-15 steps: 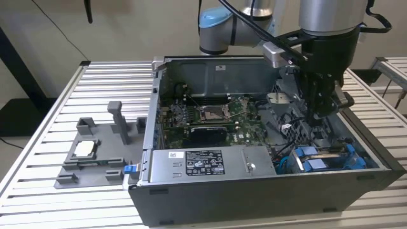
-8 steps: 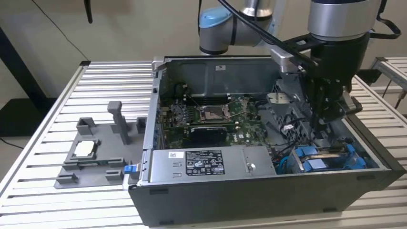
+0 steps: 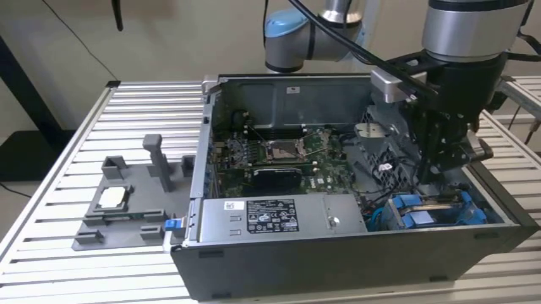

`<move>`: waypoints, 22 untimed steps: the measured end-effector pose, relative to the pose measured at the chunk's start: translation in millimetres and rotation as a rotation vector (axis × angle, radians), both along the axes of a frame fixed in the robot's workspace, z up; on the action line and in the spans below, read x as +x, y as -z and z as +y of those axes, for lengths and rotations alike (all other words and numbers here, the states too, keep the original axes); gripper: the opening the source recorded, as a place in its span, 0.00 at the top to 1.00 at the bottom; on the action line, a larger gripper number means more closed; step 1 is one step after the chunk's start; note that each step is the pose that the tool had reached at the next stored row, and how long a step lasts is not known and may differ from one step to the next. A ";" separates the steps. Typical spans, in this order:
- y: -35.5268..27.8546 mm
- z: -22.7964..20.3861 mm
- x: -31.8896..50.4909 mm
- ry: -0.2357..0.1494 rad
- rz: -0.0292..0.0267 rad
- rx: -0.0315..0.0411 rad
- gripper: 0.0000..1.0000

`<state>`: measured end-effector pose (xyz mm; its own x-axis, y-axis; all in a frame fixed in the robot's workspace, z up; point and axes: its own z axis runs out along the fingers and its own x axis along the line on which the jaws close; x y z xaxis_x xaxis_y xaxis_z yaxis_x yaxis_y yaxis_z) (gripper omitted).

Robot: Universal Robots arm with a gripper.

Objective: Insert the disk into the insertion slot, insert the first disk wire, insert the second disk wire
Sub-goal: 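Insert the second disk wire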

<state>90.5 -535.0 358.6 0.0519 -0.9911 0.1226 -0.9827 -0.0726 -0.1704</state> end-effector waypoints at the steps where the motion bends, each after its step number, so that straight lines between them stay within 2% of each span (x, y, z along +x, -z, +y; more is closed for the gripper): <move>1: 0.2 -1.7 0.8 0.000 0.0039 0.0001 0.84; 3: 0.7 -5.0 2.0 0.000 0.0110 0.0000 0.84; 6: 2.1 -8.6 2.9 0.000 0.0180 0.0018 0.84; 9: 3.5 -11.0 3.0 0.001 0.0209 0.0155 0.84; 11: 4.1 -12.3 3.1 0.001 0.0215 0.0341 0.84; 15: 4.8 -14.5 3.1 0.001 0.0220 0.0817 0.84; 16: 4.9 -15.3 3.3 0.001 0.0224 0.0899 0.84; 17: 4.9 -16.1 3.7 0.001 0.0235 0.0938 0.84; 22: 4.9 -16.5 4.2 0.001 0.0246 0.0943 0.84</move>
<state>94.7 -551.5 353.7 0.0525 -0.9982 0.0274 -0.9868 -0.0560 -0.1522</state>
